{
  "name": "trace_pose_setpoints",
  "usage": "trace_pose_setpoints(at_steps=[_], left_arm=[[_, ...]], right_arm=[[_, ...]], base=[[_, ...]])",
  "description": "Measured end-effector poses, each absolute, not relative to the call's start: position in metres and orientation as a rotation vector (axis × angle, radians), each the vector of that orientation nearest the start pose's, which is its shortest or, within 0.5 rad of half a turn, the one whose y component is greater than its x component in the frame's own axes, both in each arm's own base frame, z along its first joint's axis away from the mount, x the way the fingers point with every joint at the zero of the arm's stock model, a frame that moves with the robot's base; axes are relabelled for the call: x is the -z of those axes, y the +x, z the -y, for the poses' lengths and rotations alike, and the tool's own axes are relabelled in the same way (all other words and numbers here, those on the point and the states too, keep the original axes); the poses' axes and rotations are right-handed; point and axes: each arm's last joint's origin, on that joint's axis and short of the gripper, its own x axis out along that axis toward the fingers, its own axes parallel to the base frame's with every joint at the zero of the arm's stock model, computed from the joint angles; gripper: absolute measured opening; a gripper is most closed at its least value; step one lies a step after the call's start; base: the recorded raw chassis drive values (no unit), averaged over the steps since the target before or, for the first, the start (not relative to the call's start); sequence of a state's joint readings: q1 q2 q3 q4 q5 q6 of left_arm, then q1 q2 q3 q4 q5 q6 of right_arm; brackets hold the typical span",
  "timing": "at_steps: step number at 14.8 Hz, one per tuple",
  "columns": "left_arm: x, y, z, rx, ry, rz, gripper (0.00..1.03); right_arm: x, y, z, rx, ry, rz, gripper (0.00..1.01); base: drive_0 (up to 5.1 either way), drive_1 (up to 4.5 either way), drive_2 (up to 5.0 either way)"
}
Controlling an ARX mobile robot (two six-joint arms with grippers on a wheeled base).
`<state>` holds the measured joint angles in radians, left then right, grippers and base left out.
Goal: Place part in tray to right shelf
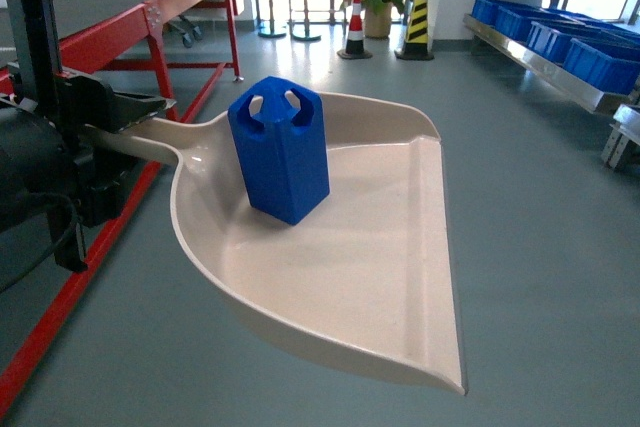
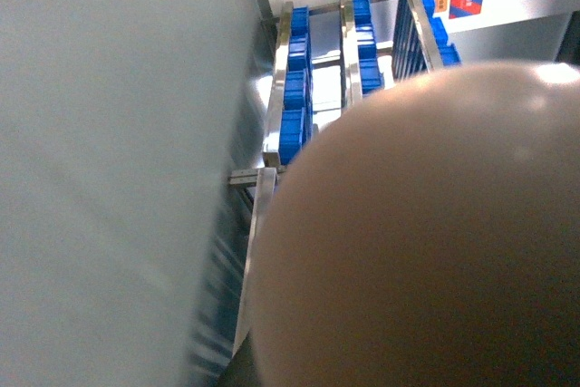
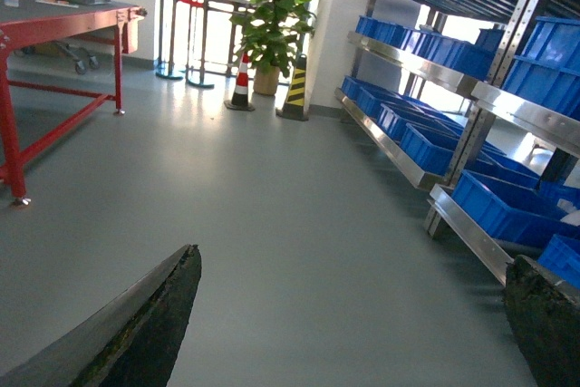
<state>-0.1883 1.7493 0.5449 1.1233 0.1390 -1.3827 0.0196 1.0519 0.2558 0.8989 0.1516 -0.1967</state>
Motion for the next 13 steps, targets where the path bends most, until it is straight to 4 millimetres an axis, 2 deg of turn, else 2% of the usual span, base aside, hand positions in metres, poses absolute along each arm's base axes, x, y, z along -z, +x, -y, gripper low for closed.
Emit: trace_pose_setpoints(at_steps=[13], left_arm=[[-0.1480, 0.3005, 0.0613, 0.215, -1.366, -0.296, 0.17]], right_arm=[[-0.2091, 0.1993, 0.0004, 0.139, -0.188, 0.085, 0.98]], base=[[0.0, 4.35, -4.3]])
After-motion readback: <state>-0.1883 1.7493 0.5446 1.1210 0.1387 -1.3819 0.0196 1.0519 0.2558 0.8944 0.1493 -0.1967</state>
